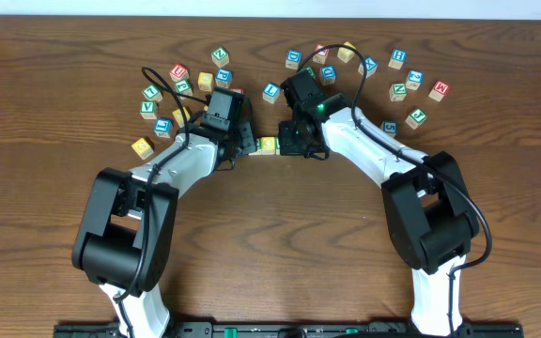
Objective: Spell out ROBOT
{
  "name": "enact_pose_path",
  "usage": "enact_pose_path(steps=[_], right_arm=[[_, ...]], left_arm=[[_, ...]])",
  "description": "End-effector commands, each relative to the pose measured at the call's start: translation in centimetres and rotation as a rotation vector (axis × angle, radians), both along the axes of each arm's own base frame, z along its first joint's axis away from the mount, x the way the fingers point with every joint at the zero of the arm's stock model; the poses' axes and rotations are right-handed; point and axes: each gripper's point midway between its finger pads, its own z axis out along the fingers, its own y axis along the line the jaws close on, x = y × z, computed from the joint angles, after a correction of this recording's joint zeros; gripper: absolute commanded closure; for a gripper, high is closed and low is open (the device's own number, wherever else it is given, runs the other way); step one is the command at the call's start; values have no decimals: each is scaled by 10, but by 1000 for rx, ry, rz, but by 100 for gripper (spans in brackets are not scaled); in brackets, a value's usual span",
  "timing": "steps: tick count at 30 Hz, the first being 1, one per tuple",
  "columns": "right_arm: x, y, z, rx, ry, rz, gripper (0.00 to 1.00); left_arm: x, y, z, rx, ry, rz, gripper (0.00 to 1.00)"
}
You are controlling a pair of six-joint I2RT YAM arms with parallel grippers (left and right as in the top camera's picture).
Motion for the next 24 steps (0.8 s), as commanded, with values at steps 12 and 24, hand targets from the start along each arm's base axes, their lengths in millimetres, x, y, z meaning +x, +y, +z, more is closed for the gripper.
enact_pose_path(steps=[12, 24], right_arm=[[-4, 4, -6, 7, 17, 0, 99], [6, -2, 15, 12, -17, -2, 99]], left_arm=[[-2, 3, -4, 4, 8, 10, 92], [-2, 3, -4, 5, 9, 11, 93]])
